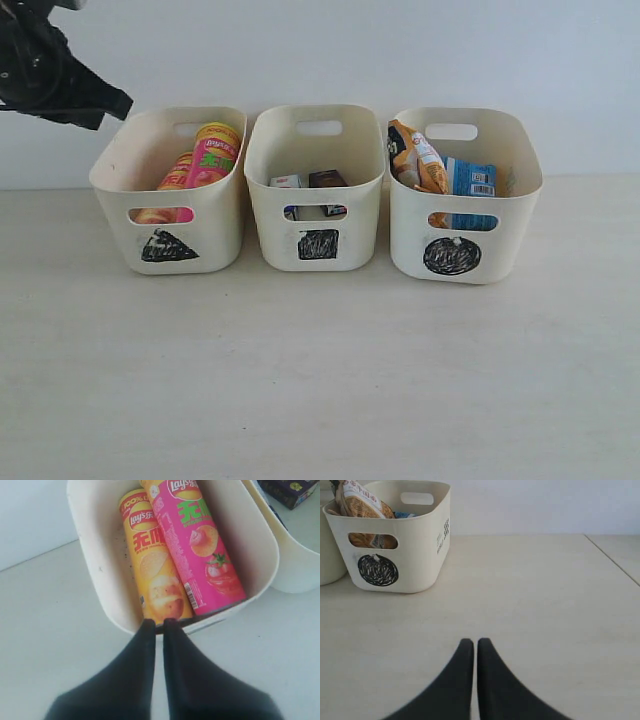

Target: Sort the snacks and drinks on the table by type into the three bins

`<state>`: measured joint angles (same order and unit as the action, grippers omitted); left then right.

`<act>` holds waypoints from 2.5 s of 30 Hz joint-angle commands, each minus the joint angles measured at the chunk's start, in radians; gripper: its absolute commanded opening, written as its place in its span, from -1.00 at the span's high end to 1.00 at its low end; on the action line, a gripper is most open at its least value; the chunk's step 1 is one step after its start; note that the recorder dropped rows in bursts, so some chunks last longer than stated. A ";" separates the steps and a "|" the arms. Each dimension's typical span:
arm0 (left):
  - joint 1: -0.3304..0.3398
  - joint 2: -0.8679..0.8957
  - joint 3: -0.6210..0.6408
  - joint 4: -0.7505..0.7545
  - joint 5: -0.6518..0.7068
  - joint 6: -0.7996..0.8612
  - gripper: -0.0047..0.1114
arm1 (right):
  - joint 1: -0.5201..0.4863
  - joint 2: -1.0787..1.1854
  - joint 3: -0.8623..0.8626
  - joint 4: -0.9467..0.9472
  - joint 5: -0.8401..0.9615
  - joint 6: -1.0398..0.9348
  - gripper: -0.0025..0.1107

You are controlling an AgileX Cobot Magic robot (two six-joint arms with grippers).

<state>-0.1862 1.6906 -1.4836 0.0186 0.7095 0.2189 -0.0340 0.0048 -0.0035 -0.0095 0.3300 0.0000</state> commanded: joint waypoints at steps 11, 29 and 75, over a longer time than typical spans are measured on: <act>0.001 -0.503 0.468 -0.055 -0.110 -0.073 0.85 | -0.005 -0.005 0.003 -0.001 -0.005 0.000 0.96; 0.001 -1.136 0.954 -0.195 -0.343 -0.046 0.85 | -0.005 -0.005 0.003 -0.001 -0.008 0.000 0.96; 0.095 -1.691 1.484 -0.005 -0.448 -0.204 0.85 | -0.005 -0.005 0.003 -0.001 -0.008 0.000 0.96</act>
<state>-0.0989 0.0040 -0.0038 0.0102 0.2369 0.0279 -0.0340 0.0048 -0.0035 -0.0095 0.3300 0.0000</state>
